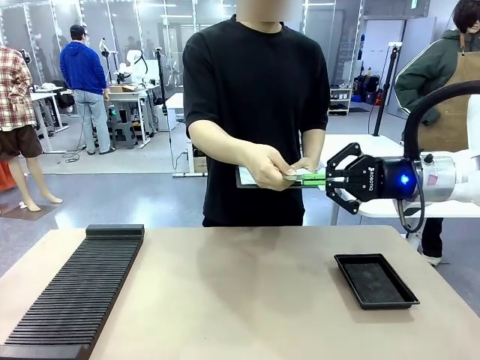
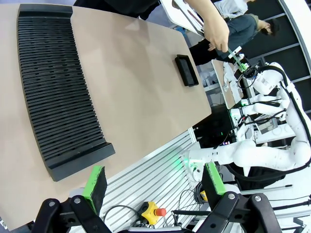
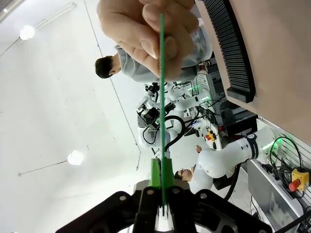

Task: Inspect the PCB.
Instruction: Pick up the Blank PCB that the human is holding.

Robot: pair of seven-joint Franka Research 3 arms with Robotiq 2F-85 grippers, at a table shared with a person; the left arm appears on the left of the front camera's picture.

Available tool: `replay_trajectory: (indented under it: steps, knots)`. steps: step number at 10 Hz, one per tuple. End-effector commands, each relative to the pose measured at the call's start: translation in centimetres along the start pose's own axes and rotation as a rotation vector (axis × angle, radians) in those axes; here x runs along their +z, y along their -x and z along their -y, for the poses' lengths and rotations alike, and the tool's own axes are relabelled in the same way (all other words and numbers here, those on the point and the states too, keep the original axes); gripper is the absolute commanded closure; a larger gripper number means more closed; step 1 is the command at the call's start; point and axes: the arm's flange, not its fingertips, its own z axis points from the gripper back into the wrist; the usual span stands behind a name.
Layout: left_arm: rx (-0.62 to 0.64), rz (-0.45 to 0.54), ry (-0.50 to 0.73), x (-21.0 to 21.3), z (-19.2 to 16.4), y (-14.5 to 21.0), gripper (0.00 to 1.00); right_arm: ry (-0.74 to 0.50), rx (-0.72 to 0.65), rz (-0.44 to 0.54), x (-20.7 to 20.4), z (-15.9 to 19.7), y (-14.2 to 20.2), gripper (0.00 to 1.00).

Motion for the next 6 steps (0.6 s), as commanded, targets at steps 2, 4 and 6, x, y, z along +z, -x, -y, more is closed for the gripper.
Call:
replay_trajectory:
  steps: [2,4,6]
  knots:
    - [-0.003,-0.005,-0.004,-0.09,0.19,0.01,0.0,0.01,0.002,0.025,0.16,0.35,-0.97,1.0]
    - [-0.003,-0.005,-0.004,-0.09,0.19,0.01,0.0,0.0,-0.003,0.0,0.0,0.11,-0.09,1.0]
    - [-0.003,-0.005,-0.004,-0.09,0.19,0.01,0.0,0.0,-0.003,0.0,0.0,0.11,-0.09,1.0]
